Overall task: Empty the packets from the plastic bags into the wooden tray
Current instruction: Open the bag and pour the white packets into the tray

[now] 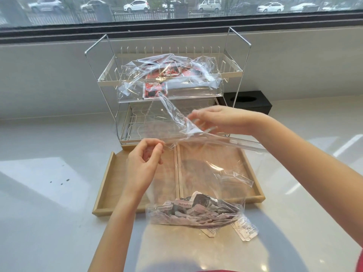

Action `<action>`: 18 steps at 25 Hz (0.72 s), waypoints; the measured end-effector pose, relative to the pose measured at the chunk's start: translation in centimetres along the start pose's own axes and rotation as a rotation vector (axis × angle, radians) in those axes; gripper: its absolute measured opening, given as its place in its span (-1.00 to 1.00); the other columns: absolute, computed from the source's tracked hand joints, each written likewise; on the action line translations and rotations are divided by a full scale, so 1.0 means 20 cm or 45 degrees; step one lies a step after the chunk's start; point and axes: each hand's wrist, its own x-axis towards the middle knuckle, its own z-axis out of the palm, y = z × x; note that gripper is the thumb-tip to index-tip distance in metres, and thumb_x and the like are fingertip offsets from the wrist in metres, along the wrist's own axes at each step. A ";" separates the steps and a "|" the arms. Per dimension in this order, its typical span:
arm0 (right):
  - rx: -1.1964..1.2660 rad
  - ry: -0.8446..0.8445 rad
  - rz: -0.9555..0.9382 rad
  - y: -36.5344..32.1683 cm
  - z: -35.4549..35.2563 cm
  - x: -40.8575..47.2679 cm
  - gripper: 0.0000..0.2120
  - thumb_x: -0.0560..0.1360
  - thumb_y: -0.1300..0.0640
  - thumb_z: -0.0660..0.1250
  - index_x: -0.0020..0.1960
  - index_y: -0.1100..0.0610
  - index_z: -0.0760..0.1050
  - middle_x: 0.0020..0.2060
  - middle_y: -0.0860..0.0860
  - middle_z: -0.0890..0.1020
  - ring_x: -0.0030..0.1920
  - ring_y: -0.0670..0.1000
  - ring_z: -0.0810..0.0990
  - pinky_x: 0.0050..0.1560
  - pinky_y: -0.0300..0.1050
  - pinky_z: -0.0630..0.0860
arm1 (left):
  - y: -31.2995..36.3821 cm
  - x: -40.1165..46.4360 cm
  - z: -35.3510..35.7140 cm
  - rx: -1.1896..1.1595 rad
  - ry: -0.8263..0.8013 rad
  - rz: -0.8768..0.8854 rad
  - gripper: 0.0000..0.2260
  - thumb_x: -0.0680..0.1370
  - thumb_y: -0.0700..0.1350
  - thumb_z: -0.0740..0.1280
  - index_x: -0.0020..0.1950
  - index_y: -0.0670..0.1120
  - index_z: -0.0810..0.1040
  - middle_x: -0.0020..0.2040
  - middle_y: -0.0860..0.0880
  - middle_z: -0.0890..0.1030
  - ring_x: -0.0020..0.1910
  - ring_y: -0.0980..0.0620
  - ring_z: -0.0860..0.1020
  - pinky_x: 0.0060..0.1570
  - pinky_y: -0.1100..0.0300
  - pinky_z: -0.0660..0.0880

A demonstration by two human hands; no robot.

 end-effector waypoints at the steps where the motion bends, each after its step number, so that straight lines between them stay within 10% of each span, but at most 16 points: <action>1: -0.105 -0.107 0.069 0.02 0.00 -0.03 -0.61 0.57 -0.12 0.00 0.23 0.00 0.45 0.02 -0.18 0.56 0.02 -0.13 0.56 0.18 -0.23 0.39 | 0.00 0.00 0.00 0.002 0.002 -0.004 -0.87 0.51 -0.25 0.25 -0.19 -0.05 0.50 -0.31 0.02 0.52 -0.45 0.24 0.47 -0.41 0.48 0.36; 5: 0.009 -0.323 0.011 0.12 -0.02 -0.07 -0.77 0.56 0.04 0.15 -0.04 0.00 0.60 -0.10 -0.10 0.67 -0.02 -0.12 0.63 0.03 -0.26 0.52 | -0.01 0.00 0.00 0.014 -0.001 -0.007 -0.87 0.52 -0.23 0.25 -0.18 -0.03 0.51 -0.33 0.02 0.51 -0.45 0.25 0.46 -0.41 0.49 0.35; 12: 0.129 0.214 -0.229 0.10 -0.11 -0.09 -0.89 0.48 0.09 0.31 -0.16 0.03 0.61 -0.38 -0.14 0.63 -0.33 -0.20 0.54 -0.20 -0.32 0.47 | -0.04 0.01 -0.02 0.014 0.049 -0.022 -0.91 0.53 -0.26 0.23 -0.12 -0.14 0.51 -0.35 0.03 0.47 -0.45 0.27 0.45 -0.37 0.49 0.38; 18: 0.067 0.251 -0.159 0.11 -0.14 -0.11 -0.78 0.49 -0.05 0.25 0.04 -0.02 0.59 -0.09 -0.11 0.68 -0.04 -0.14 0.62 0.09 -0.19 0.52 | -0.05 0.01 -0.03 -0.012 0.059 -0.010 -0.89 0.53 -0.25 0.23 -0.14 -0.08 0.51 -0.32 0.01 0.50 -0.46 0.25 0.46 -0.39 0.48 0.38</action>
